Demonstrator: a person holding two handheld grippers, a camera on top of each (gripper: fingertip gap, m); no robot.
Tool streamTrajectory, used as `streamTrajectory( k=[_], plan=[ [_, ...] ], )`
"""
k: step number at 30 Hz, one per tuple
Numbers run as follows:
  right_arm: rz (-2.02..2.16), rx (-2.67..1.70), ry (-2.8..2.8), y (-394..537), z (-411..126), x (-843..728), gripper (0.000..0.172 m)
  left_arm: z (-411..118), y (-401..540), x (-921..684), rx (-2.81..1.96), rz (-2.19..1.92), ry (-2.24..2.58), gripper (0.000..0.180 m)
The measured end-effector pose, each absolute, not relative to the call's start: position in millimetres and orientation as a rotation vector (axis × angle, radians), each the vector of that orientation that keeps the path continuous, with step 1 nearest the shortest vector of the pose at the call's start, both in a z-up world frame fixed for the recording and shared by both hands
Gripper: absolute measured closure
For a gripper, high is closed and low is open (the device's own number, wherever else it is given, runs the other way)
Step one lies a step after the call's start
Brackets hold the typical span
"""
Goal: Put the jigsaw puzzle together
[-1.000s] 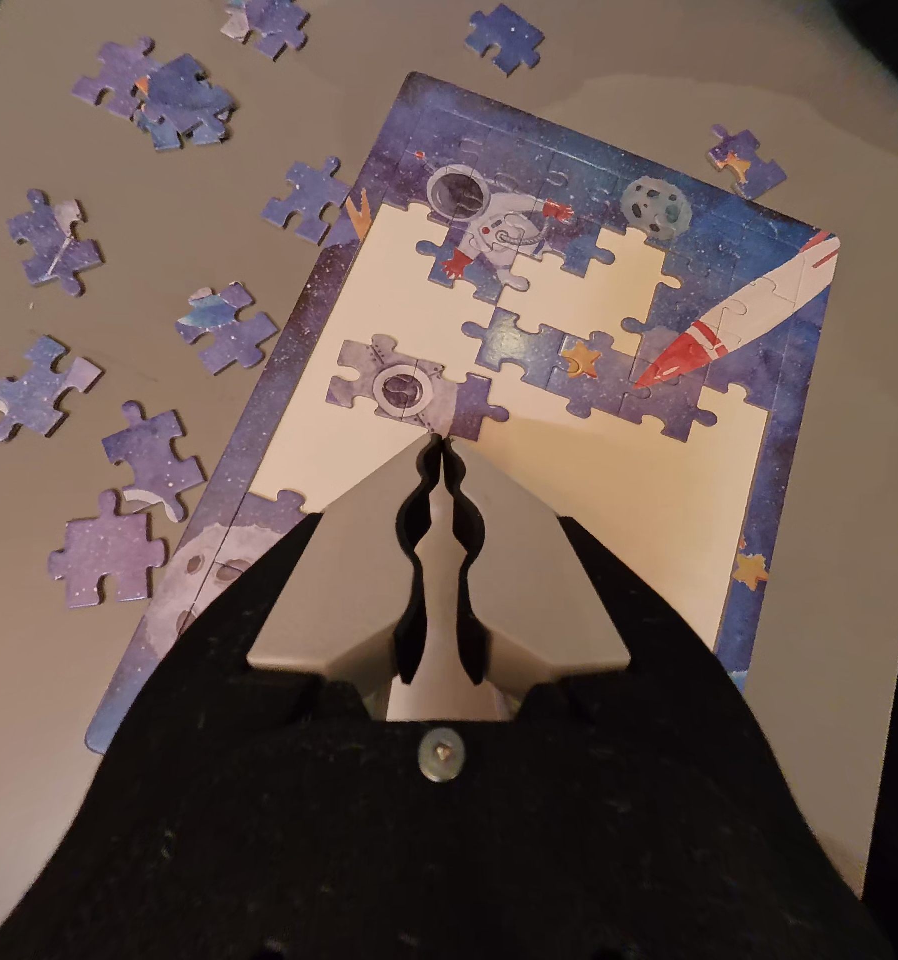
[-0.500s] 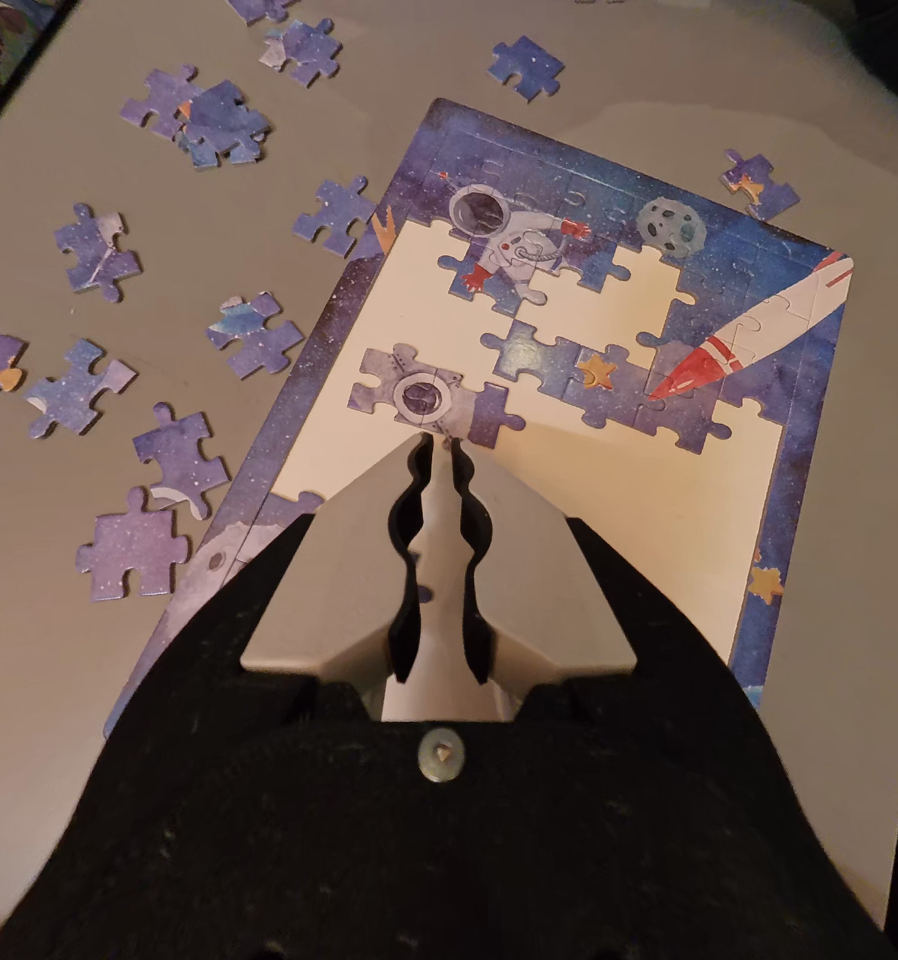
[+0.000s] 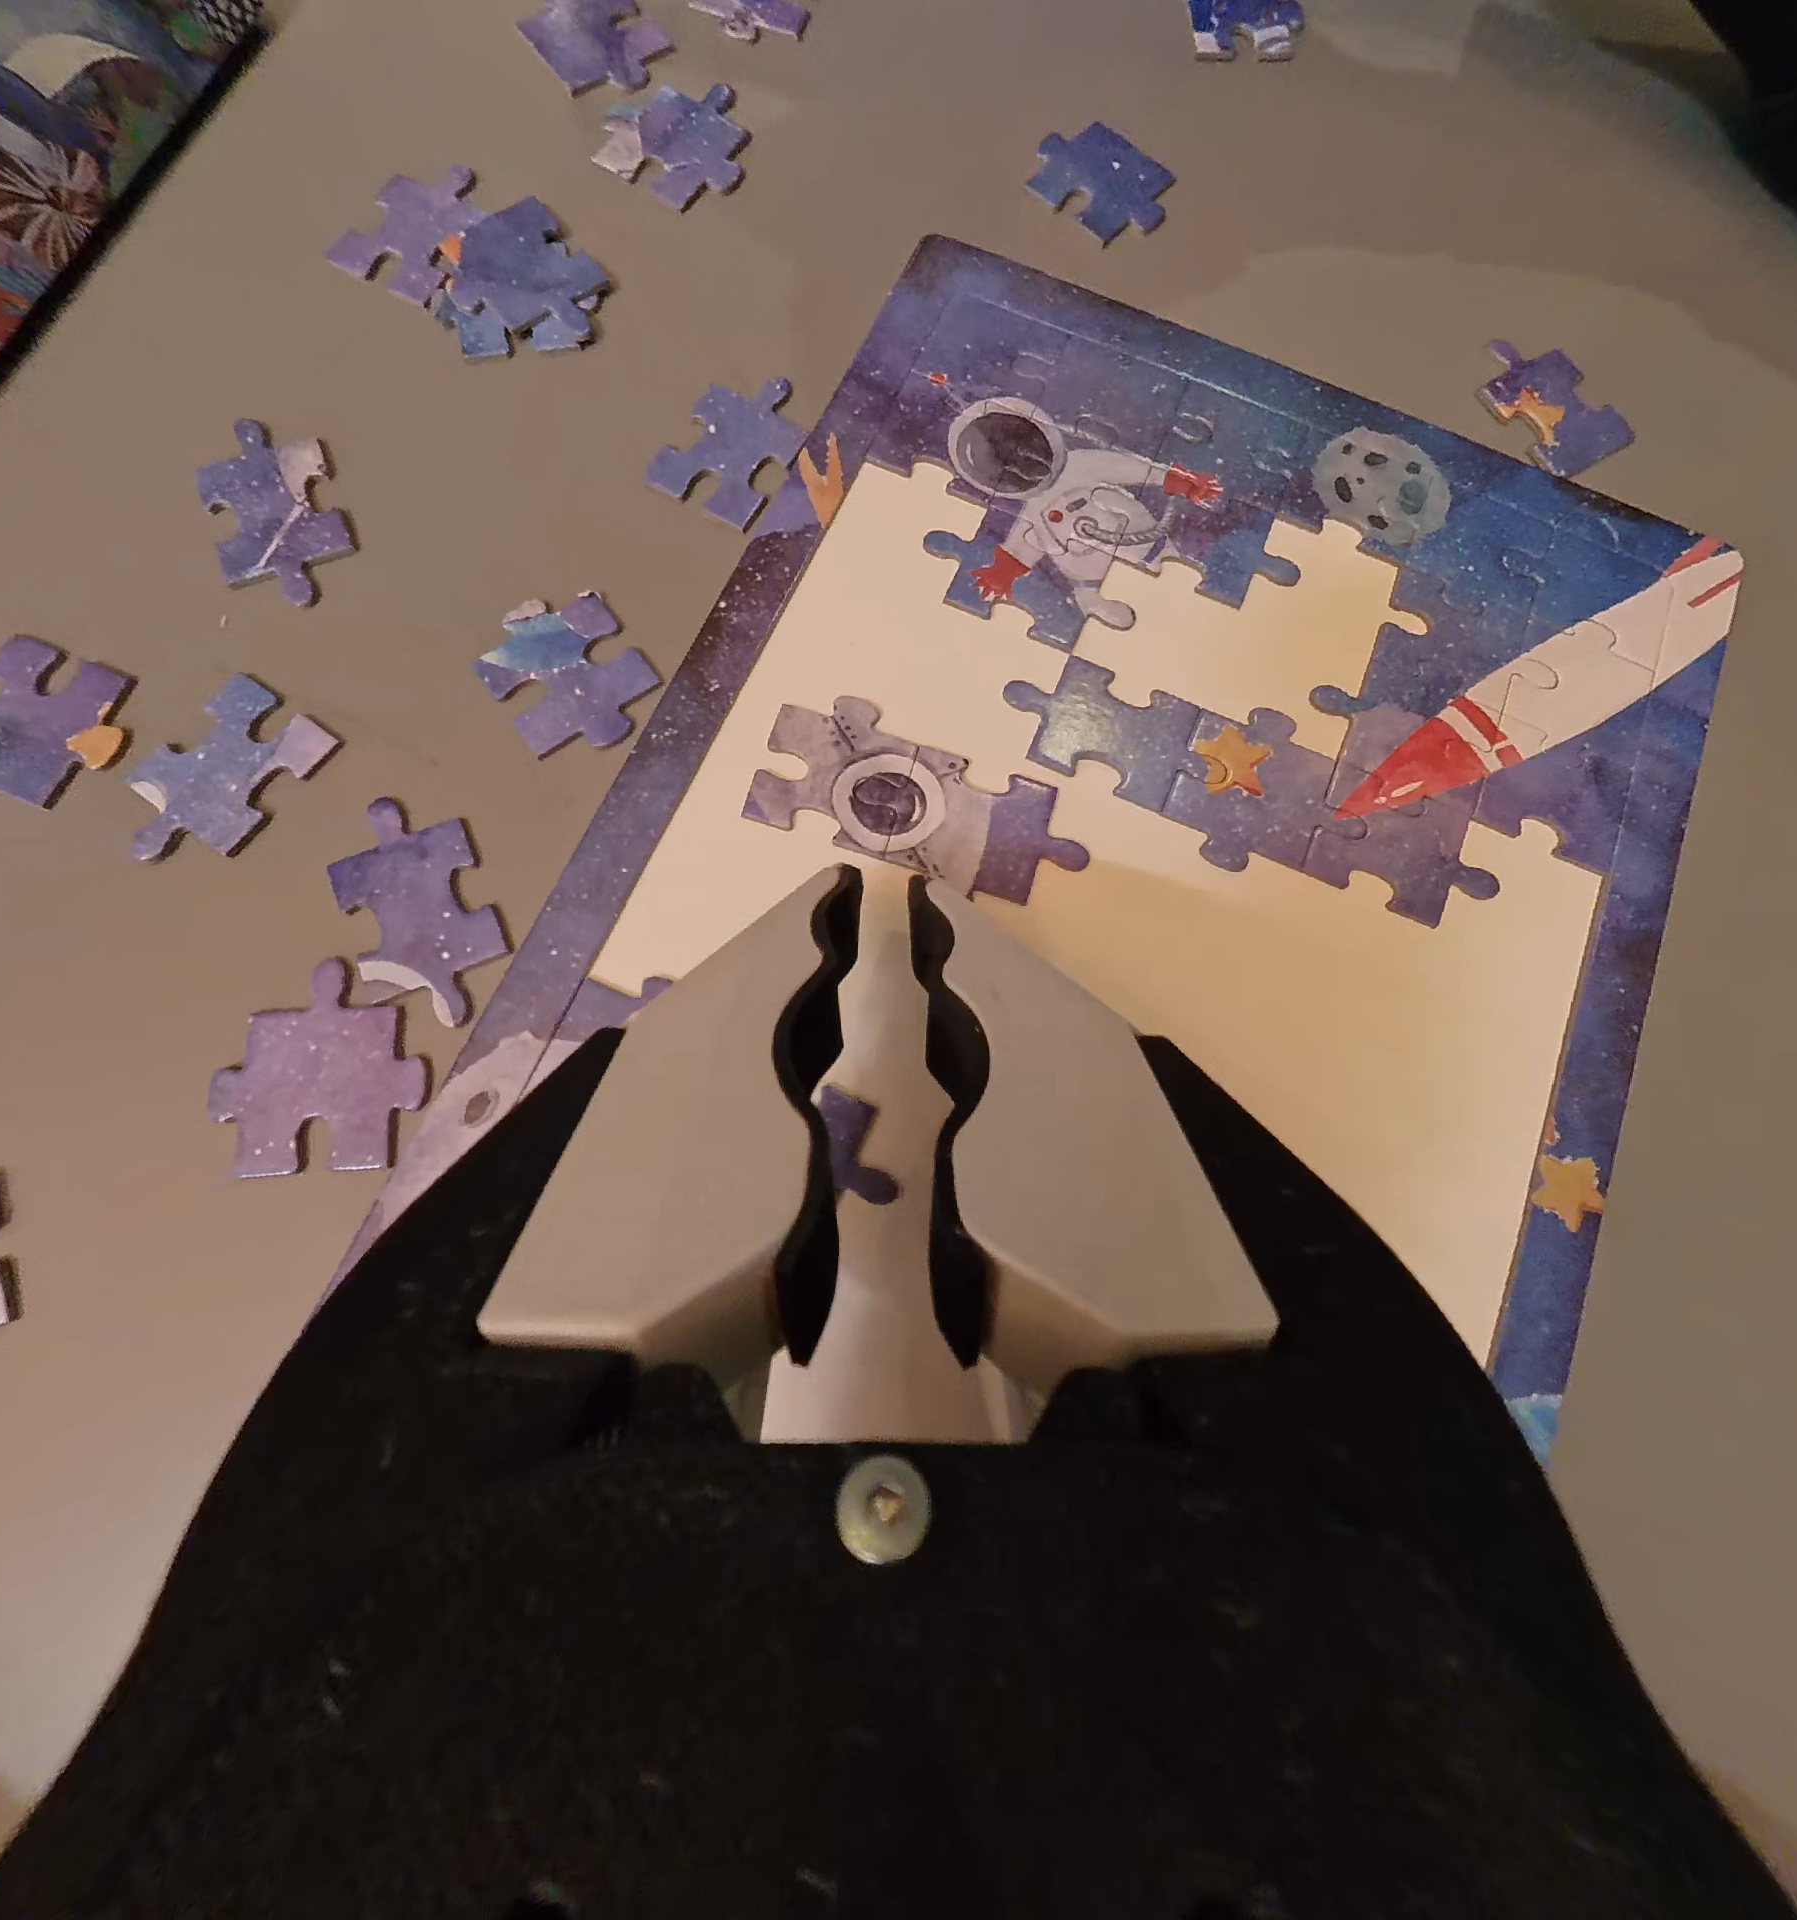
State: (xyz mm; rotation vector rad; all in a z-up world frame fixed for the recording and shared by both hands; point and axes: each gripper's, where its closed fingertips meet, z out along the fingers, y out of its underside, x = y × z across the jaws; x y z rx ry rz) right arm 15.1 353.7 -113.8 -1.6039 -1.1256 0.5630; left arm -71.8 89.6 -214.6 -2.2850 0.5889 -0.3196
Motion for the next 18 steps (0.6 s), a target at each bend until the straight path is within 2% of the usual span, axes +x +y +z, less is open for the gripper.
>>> streamTrajectory(
  k=[18],
  plan=[
    [0.563, -1.603, -1.125, 353.6, -113.7, 14.9, 0.144, -203.6, 97.3, -84.8, -2.224, -0.292, 0.498, 0.173]
  ],
)
